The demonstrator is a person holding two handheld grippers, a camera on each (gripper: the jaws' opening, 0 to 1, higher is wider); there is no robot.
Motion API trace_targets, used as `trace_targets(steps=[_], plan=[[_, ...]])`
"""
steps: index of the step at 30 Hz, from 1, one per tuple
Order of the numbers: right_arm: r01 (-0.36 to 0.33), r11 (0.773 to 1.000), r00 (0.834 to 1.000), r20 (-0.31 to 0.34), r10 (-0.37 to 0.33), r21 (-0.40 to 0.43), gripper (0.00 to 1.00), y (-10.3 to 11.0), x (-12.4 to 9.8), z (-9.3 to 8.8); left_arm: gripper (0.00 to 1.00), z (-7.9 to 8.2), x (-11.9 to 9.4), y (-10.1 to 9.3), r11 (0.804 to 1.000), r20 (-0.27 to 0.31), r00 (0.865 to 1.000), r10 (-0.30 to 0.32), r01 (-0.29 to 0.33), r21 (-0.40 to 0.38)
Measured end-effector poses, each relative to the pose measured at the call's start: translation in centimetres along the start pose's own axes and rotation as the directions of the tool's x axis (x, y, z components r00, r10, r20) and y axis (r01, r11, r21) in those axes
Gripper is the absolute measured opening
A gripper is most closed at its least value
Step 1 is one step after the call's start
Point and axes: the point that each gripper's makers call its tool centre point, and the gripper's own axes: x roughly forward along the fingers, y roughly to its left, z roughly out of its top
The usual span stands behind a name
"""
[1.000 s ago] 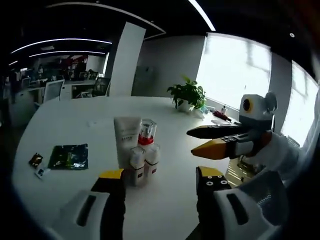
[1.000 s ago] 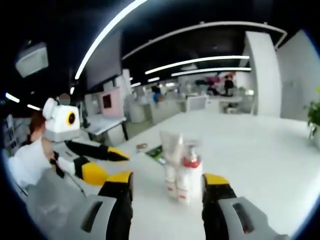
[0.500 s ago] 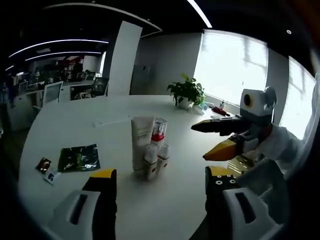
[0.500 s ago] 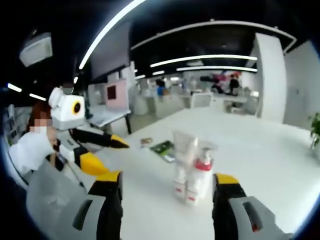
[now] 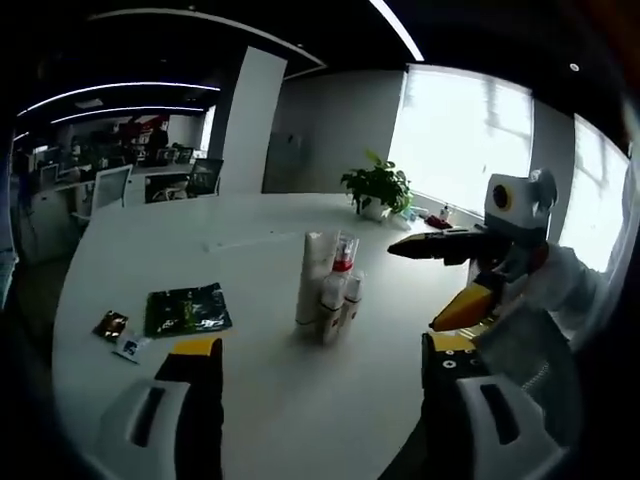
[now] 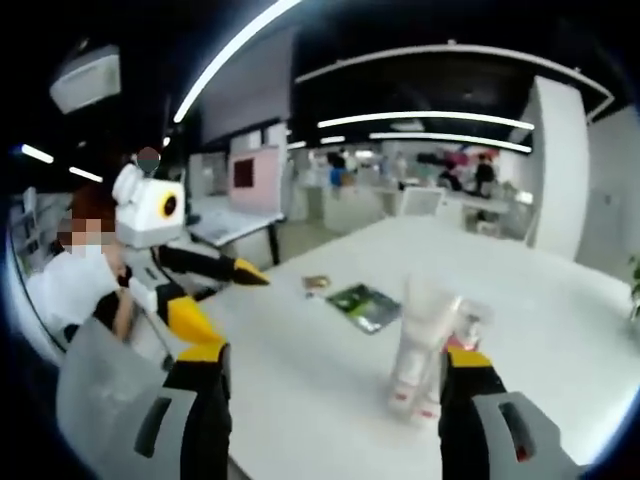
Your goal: Arrange the skincare products in the storage area until every visible bottle or jar stands upright without overlapping.
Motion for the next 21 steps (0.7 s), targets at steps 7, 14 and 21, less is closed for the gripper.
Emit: trace_targets(steps=[7,14,21], plan=[[-0.002,1.0,1.0,-0.024,0.002,-0.014,0.91,1.7,1.2,-0.2,0.85,-1.0,-1.7,2.1,0.999,-0.027,1.0,0.017,-0.015,0.047],[-0.016,1.0,0.999,-0.044,0.015,-0.026,0.97,2.8,2.4,-0.6,0.93,-1.2,-2.6,3.8,0.998,-0.009,1.0,0.022,-0.021,0.054],[-0.034,0.998,0.997,-0.072,0.03,-0.059,1.0,3.0,3.8,-0.9,0.99,-2.0,-2.9,4.8,0.998,-0.015,1.0,0.022,-0.021,0.058]])
